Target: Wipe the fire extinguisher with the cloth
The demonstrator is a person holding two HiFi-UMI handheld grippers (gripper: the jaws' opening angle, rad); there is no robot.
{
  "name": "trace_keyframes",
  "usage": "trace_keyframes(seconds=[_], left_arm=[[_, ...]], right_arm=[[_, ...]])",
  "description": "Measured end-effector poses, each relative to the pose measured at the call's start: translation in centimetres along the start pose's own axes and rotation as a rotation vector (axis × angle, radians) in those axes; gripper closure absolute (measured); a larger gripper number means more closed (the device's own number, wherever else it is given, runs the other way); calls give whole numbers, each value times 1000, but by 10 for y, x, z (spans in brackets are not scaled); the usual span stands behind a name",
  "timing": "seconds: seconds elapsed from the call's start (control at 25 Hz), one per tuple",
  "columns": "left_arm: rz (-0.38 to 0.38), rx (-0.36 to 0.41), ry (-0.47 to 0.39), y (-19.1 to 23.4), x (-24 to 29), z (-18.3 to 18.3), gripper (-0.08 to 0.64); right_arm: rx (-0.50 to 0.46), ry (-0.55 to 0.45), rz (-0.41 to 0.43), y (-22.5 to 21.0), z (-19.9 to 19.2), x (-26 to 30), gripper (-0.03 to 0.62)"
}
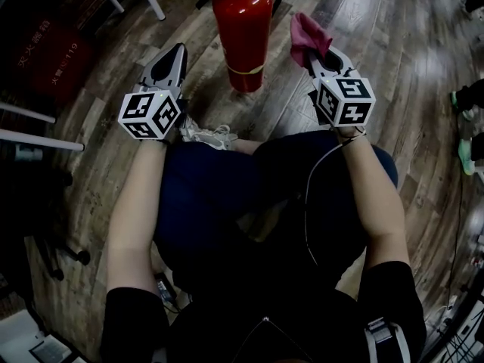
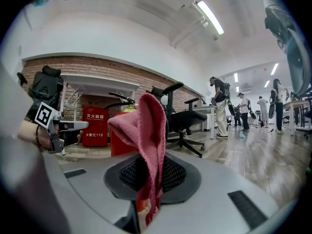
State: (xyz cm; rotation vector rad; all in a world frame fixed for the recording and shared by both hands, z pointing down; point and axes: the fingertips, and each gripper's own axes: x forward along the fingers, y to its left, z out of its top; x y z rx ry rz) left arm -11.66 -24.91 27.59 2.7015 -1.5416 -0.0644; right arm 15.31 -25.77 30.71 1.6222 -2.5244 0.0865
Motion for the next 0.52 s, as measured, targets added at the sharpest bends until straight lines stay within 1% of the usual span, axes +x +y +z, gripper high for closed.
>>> trace_keyframes(seconds=[0.24,0.52], left_arm=[[12,-7,4,3,-3,-2,546],[16,-5,41,1,-11,-7,546]], right_arm=[[-20,26,-11,6,-9,2,529],[13,47,-11,12,-20,-3,529]])
